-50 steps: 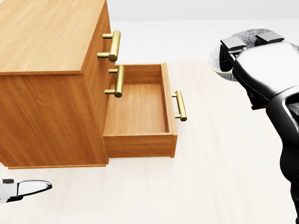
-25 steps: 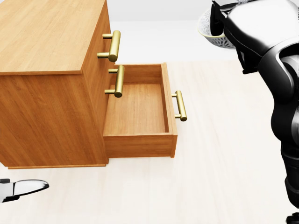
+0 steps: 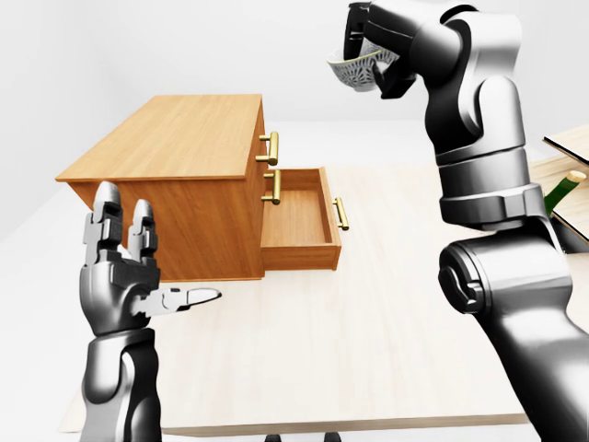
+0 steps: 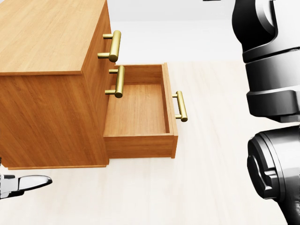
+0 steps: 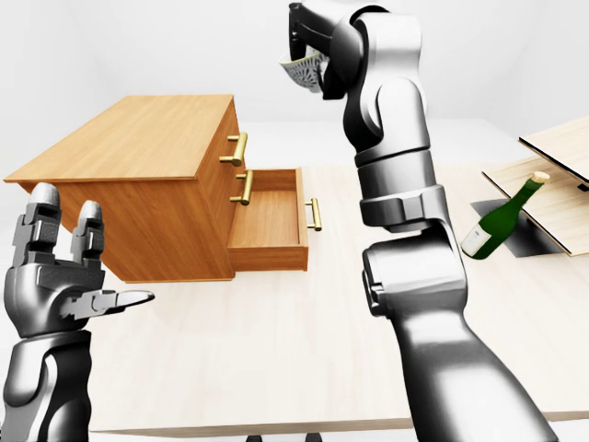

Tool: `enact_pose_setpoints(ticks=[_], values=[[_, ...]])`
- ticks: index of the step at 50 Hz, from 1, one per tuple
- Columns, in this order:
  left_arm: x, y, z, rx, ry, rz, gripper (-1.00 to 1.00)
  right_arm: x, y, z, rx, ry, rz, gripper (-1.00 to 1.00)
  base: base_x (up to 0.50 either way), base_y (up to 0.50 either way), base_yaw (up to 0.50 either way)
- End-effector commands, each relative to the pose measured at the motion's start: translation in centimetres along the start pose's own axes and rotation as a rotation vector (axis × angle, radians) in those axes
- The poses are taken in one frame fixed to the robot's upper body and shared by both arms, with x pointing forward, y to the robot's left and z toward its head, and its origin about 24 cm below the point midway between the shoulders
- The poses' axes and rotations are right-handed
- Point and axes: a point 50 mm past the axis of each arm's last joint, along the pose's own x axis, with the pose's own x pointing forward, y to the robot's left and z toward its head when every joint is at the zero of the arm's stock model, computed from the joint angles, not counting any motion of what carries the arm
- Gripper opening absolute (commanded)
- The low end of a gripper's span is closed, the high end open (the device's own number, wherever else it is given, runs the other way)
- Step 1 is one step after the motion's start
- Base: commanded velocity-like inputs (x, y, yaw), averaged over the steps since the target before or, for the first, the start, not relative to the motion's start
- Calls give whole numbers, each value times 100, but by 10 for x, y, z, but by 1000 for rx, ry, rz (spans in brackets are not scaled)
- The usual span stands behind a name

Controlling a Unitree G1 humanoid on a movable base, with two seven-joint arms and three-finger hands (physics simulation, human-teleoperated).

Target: Put the bowl on top of the cabinet.

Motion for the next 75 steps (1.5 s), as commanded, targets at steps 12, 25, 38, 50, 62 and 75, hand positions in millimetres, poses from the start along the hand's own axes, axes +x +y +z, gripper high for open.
enact_pose_setpoints(ticks=[12,25,38,50,62,75], values=[[1,2,0,-3,2,6,100,22,-27,79,82,-165,218,-100,0,0,0],[1,2,2,-3,-8,7,100,17,-26,118,65,-255,252,-100,0,0,0],[1,2,3,-3,-13,8,100,15,-18,136,83,-317,272,-100,0,0,0],[1,2,2,-3,-10,5,100,9,-20,154,92,-379,269,-100,0,0,0],[1,2,2,-3,-9,7,100,4,-20,166,147,-457,258,-100,0,0,0],[2,2,2,-3,-11,10,100,5,-22,161,200,-479,256,-100,0,0,0]])
